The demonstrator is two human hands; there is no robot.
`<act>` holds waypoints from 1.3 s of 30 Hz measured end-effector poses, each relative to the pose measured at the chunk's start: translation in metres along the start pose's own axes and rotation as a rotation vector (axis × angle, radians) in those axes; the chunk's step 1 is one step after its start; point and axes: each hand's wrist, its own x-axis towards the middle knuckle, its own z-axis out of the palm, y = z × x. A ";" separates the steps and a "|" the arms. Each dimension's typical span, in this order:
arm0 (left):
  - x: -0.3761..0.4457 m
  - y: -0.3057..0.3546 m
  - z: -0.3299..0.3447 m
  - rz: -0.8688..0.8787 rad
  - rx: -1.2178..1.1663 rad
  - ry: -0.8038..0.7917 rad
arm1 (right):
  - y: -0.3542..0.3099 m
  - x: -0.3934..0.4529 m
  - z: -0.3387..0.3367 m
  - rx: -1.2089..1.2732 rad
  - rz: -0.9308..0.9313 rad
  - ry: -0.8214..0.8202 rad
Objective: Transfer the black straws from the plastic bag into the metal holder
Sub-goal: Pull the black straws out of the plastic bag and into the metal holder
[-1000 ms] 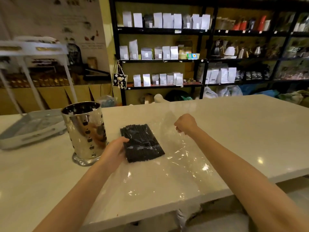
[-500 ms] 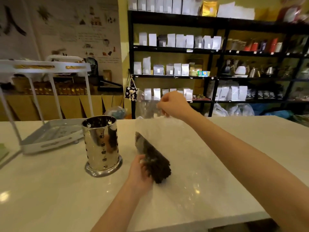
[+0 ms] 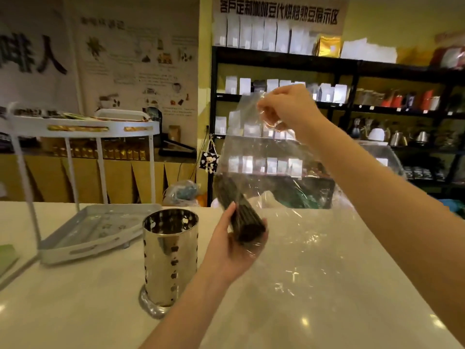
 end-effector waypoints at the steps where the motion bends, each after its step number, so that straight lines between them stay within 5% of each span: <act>1: -0.001 0.014 0.006 0.034 0.013 -0.021 | -0.004 0.007 0.000 0.045 0.003 0.019; 7: -0.003 0.104 0.032 0.174 0.180 -0.044 | -0.005 0.041 0.020 0.327 0.049 0.111; 17: 0.020 0.218 0.033 0.252 0.566 0.142 | 0.030 0.073 0.071 0.228 0.061 0.169; 26: 0.045 0.245 0.025 0.249 0.780 0.201 | 0.046 0.086 0.107 0.497 0.320 0.211; 39: 0.063 0.238 0.007 0.389 0.905 0.147 | 0.052 0.066 0.114 0.481 0.213 0.120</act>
